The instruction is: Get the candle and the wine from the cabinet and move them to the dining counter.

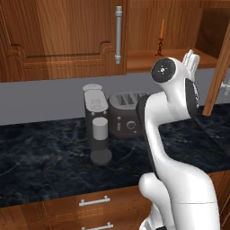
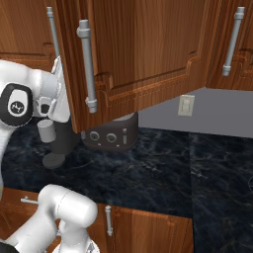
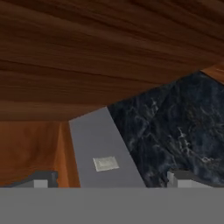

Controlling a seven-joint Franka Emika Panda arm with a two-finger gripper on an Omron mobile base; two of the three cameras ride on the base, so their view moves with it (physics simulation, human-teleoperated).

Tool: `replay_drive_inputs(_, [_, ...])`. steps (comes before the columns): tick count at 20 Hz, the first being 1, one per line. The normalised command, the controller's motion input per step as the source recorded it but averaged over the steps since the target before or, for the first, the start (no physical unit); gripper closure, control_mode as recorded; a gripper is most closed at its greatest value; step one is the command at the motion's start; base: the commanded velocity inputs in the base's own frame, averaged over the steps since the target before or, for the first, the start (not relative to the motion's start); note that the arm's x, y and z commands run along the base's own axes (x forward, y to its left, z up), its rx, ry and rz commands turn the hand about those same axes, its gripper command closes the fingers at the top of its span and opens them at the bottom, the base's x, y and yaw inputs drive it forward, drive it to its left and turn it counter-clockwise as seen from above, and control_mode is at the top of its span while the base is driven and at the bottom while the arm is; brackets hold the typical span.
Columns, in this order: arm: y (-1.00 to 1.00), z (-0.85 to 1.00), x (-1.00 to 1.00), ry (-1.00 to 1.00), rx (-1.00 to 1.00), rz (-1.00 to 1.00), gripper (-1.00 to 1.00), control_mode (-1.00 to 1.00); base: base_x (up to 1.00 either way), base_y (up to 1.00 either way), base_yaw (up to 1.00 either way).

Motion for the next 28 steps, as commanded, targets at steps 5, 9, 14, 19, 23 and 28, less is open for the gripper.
replay_drive_inputs(5, [-0.10, 0.00, 0.15, 0.04, -0.13, -0.30, -1.00, -1.00, 0.00, 0.00, 0.00])
replay_drive_inputs(9, [-0.24, 0.00, -0.05, 0.01, -0.06, -0.30, -1.00, -1.00, 0.00, 0.00, 0.00])
replay_drive_inputs(14, [-0.36, 0.00, -0.16, 0.00, -0.01, -0.21, -1.00, -1.00, 0.00, 0.00, 0.00])
replay_drive_inputs(19, [-0.52, 0.00, -0.19, 0.00, 0.00, -0.17, -1.00, -1.00, 0.00, 0.00, 0.00])
replay_drive_inputs(23, [-0.56, 0.00, -0.10, 0.00, 0.02, -0.10, -1.00, -1.00, 0.00, 0.00, 0.00])
replay_drive_inputs(28, [-0.64, 0.00, -0.10, 0.00, 0.04, -0.08, -1.00, -1.00, 0.00, 0.00, 0.00])
